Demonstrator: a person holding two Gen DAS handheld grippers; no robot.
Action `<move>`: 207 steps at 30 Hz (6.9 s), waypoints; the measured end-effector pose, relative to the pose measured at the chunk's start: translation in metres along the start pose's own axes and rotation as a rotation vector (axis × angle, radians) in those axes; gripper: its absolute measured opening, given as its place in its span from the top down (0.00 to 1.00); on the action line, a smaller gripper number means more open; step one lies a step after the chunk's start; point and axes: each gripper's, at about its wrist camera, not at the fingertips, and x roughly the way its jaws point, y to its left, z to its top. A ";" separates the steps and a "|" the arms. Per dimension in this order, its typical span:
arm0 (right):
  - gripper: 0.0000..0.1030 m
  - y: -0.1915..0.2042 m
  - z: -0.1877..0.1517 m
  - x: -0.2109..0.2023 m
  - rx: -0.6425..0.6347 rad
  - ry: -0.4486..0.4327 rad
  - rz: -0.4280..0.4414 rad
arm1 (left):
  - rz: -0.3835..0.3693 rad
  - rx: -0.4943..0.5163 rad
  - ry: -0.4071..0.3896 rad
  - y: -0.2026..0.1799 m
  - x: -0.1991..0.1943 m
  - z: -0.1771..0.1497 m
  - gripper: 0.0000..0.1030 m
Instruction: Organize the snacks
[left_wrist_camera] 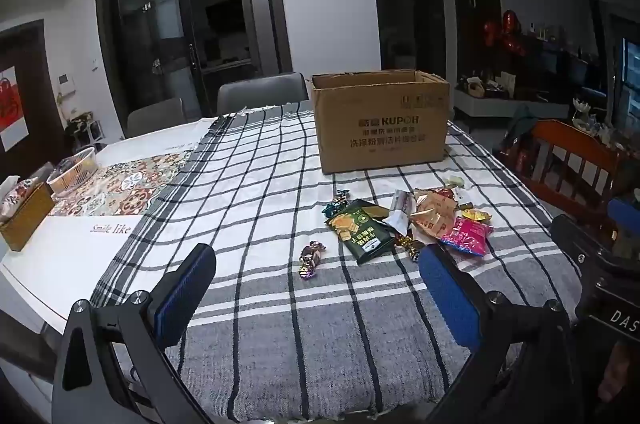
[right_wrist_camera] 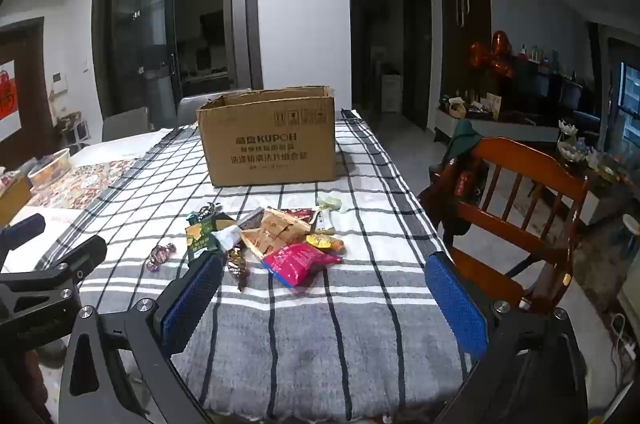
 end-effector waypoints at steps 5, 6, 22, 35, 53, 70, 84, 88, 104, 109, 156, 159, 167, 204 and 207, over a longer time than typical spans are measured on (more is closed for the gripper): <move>0.01 0.000 0.000 0.001 0.001 0.004 0.003 | 0.005 -0.001 -0.016 0.001 -0.002 0.004 0.00; 0.01 -0.001 0.000 0.001 0.002 0.005 0.002 | 0.008 -0.001 -0.016 0.001 -0.002 0.005 0.00; 0.01 0.000 -0.001 0.001 0.004 0.007 0.004 | 0.014 0.008 -0.020 0.002 -0.002 -0.001 0.00; 0.01 0.000 0.000 0.000 0.004 0.007 0.004 | 0.016 0.009 -0.021 0.001 -0.002 -0.001 0.00; 0.01 0.000 0.000 0.000 0.004 0.006 0.004 | 0.017 0.009 -0.022 0.001 -0.002 -0.001 0.00; 0.01 0.000 0.000 0.000 0.003 0.007 0.003 | 0.016 0.008 -0.020 0.002 -0.002 -0.002 0.00; 0.01 0.002 -0.001 0.001 0.001 0.011 0.004 | 0.016 0.007 -0.017 0.002 -0.001 -0.003 0.00; 0.01 0.004 -0.003 0.002 -0.004 0.018 0.010 | 0.021 -0.001 -0.007 0.007 0.003 -0.007 0.00; 0.08 0.058 0.013 0.041 -0.176 -0.001 0.120 | 0.071 0.023 0.032 0.032 0.038 -0.001 0.18; 0.22 0.073 0.016 0.063 -0.205 0.032 0.159 | 0.036 0.045 0.060 0.036 0.057 0.001 0.27; 0.77 0.088 -0.023 0.159 -0.160 0.331 0.280 | -0.162 0.038 0.284 0.025 0.166 -0.017 0.83; 0.77 0.086 -0.019 0.150 -0.154 0.312 0.284 | -0.166 0.044 0.270 0.023 0.156 -0.013 0.83; 0.77 0.080 -0.001 0.115 -0.151 0.205 0.297 | -0.186 0.047 0.212 0.016 0.122 0.004 0.83; 0.77 0.040 0.213 0.160 -0.005 -0.023 0.334 | -0.286 0.124 -0.068 -0.005 0.140 0.230 0.83; 0.77 0.038 0.219 0.176 -0.011 -0.002 0.327 | -0.299 0.122 -0.035 -0.006 0.162 0.241 0.83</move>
